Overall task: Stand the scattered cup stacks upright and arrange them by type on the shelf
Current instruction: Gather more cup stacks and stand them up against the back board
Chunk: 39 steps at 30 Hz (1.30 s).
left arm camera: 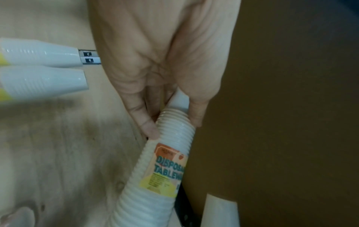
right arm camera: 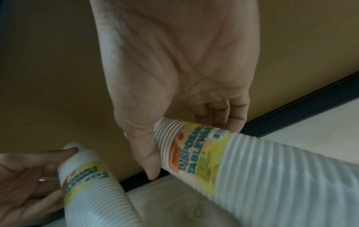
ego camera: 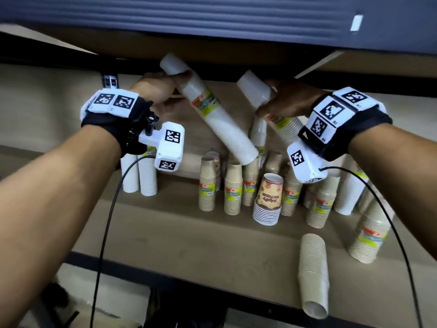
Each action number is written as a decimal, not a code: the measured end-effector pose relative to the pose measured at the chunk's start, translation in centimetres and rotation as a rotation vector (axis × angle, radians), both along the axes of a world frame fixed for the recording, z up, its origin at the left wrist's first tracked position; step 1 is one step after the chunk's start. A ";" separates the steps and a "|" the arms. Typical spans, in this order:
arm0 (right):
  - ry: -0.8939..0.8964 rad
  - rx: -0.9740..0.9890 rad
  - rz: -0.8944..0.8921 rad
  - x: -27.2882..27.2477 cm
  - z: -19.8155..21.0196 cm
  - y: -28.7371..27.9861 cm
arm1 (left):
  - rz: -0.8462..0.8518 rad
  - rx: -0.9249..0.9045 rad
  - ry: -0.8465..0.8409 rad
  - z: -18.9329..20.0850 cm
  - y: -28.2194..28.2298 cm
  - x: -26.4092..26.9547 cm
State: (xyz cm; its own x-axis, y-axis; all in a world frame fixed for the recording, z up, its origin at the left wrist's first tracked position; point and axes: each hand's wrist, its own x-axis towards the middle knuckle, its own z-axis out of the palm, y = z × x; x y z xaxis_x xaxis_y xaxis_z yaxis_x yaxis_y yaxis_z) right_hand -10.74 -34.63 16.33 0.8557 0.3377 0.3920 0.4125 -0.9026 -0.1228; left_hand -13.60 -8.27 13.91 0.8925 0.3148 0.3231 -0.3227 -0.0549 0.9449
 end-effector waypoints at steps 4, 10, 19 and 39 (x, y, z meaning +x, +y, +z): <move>0.099 0.137 0.032 0.2 -0.5 2.9 | 0.021 0.065 0.047 0.7 2.0 -0.3; 0.290 0.400 0.207 0.7 -1.6 6.3 | 0.068 0.137 0.088 0.6 4.9 -0.7; 0.302 0.367 0.298 2.4 -2.7 11.5 | 0.122 0.202 0.069 -1.6 6.4 1.5; 0.324 0.368 0.190 11.6 -5.4 17.8 | 0.151 0.699 0.234 -6.7 6.6 12.9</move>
State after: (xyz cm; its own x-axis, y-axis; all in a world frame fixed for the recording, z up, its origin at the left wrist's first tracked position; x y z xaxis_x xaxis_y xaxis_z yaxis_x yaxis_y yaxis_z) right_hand 0.87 -16.85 10.93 0.8898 0.3886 0.2391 0.4529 -0.6885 -0.5664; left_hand -0.73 -1.71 7.24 0.9258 0.2309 0.2994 -0.0586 -0.6947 0.7169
